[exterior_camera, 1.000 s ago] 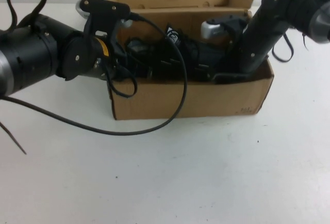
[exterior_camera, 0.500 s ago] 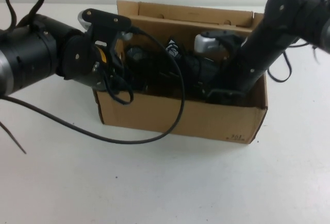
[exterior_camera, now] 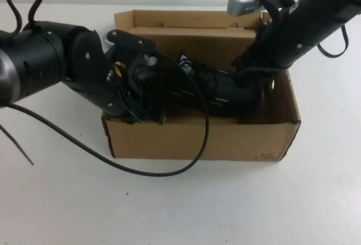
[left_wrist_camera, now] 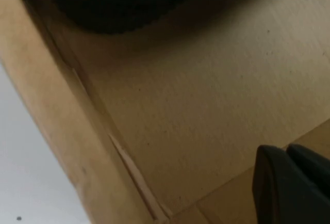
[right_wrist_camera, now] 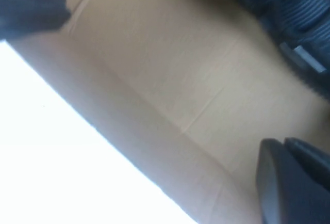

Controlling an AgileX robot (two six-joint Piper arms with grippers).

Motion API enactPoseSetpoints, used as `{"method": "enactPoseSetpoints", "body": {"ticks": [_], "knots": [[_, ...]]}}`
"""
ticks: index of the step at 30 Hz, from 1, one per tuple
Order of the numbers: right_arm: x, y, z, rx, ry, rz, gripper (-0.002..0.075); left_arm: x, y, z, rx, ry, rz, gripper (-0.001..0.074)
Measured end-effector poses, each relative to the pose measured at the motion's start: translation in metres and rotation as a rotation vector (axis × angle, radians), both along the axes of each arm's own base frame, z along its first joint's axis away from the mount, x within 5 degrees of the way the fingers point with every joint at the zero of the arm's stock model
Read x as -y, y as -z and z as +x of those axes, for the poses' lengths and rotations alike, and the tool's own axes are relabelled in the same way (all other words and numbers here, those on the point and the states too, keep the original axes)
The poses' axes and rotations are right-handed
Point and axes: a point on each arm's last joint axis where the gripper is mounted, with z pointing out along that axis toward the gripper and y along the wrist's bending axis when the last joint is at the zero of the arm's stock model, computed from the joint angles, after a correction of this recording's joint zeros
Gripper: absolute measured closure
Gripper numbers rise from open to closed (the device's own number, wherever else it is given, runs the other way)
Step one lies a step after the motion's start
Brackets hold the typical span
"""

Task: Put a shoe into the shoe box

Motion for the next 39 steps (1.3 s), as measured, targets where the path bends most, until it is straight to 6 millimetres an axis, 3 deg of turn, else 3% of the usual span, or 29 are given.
{"method": "enactPoseSetpoints", "body": {"ticks": [6, 13, 20, 24, 27, 31, 34, 39], "knots": [[0.006, -0.028, -0.007, 0.128, 0.042, 0.026, 0.0742, -0.005, -0.016, -0.003, 0.066, 0.011, 0.011, 0.0736], [0.025, -0.083, -0.030, 0.357, 0.142, 0.035, 0.0742, -0.022, -0.082, -0.032, 0.252, 0.004, -0.085, 0.0736], [0.067, -0.154, -0.094, 0.649, 0.284, -0.003, 0.0742, -0.060, -0.153, -0.099, 0.381, 0.022, -0.149, 0.0736], [0.089, -0.172, -0.144, 0.791, 0.354, 0.067, 0.0742, -0.081, -0.175, -0.139, 0.474, 0.021, -0.215, 0.0736], [0.106, -0.170, -0.188, 0.875, 0.379, 0.125, 0.0742, -0.098, -0.175, -0.171, 0.523, 0.019, -0.271, 0.0736], [0.123, -0.144, -0.236, 0.928, 0.392, 0.165, 0.0742, -0.116, -0.153, -0.207, 0.551, 0.013, -0.340, 0.0736], [0.137, -0.116, -0.274, 0.953, 0.396, 0.181, 0.0742, -0.127, -0.134, -0.231, 0.574, 0.005, -0.414, 0.0736], [0.151, -0.060, -0.314, 0.955, 0.400, 0.205, 0.0742, -0.139, -0.102, -0.254, 0.606, -0.009, -0.473, 0.0736]]}}
